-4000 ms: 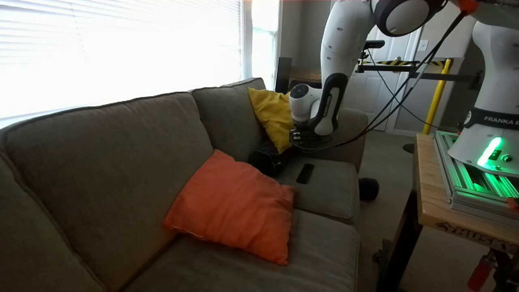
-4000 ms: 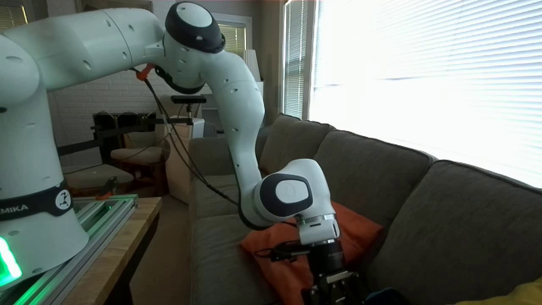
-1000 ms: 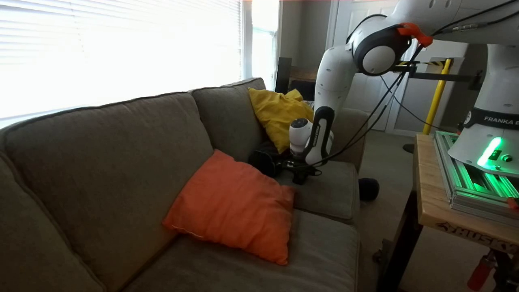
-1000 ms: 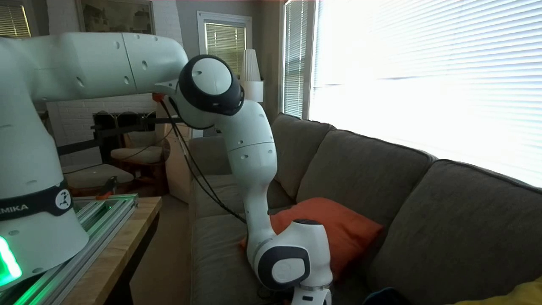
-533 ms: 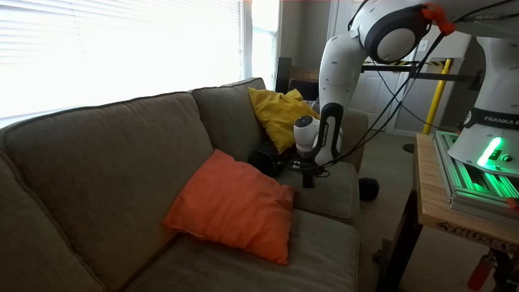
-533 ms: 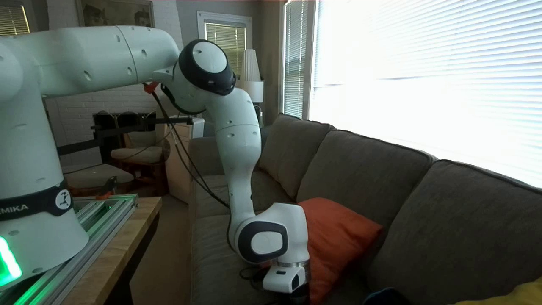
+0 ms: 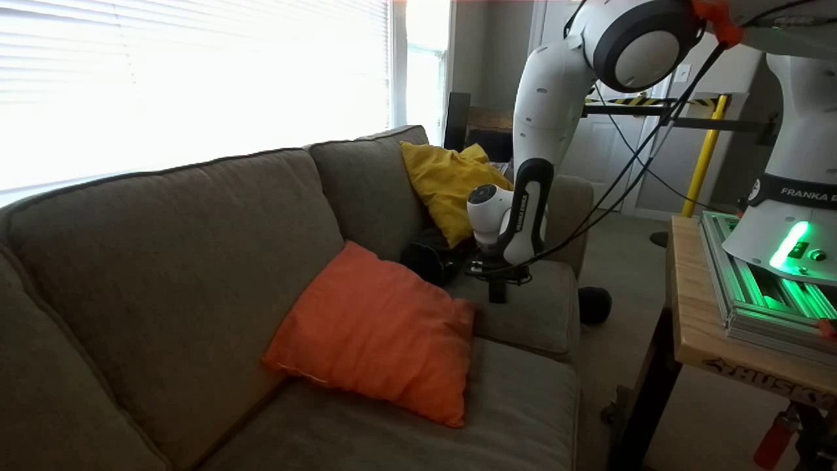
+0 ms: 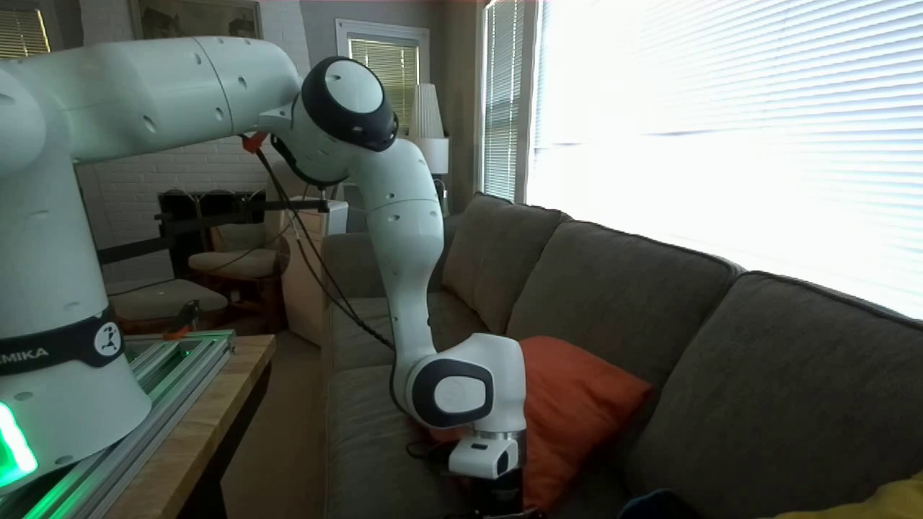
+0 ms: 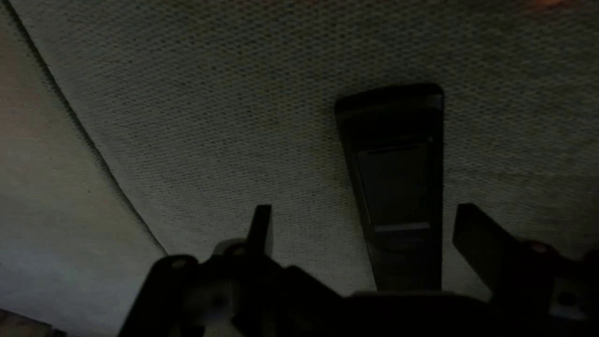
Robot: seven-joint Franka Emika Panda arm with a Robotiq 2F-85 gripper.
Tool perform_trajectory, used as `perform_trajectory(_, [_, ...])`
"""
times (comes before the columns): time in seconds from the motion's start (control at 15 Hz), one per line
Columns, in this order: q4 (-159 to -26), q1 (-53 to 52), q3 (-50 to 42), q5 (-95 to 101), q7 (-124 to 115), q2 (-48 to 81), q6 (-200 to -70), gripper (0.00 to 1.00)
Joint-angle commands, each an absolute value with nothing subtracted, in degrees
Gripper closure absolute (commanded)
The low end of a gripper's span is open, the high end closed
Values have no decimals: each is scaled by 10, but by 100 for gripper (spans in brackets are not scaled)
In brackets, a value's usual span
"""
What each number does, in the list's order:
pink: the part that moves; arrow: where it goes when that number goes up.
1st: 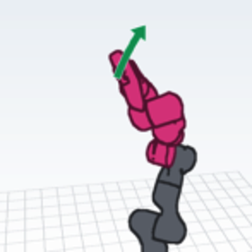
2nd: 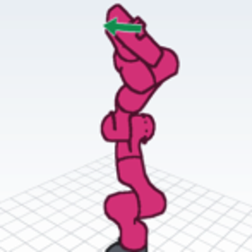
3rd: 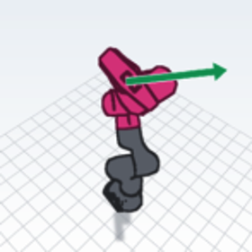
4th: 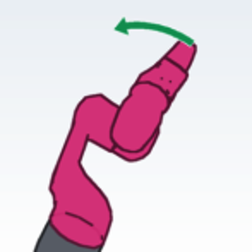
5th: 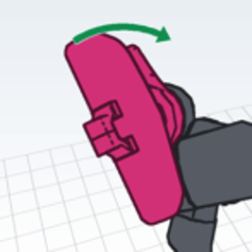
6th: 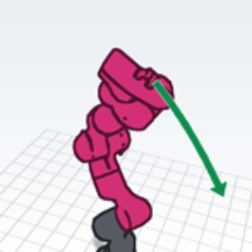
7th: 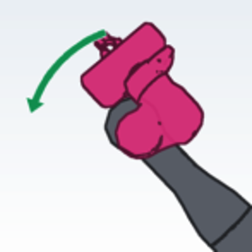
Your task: Put the remote on the right armrest
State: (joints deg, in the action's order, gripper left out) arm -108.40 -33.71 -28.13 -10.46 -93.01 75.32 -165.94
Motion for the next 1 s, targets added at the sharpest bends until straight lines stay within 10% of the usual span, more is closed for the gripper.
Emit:
perform_trajectory(0.0, [-1050, -328, -288, -65, -905, 771, -1665, 0])
perform_trajectory(0.93, [-1020, -340, -321, -53, -782, 863, -1756, 0])
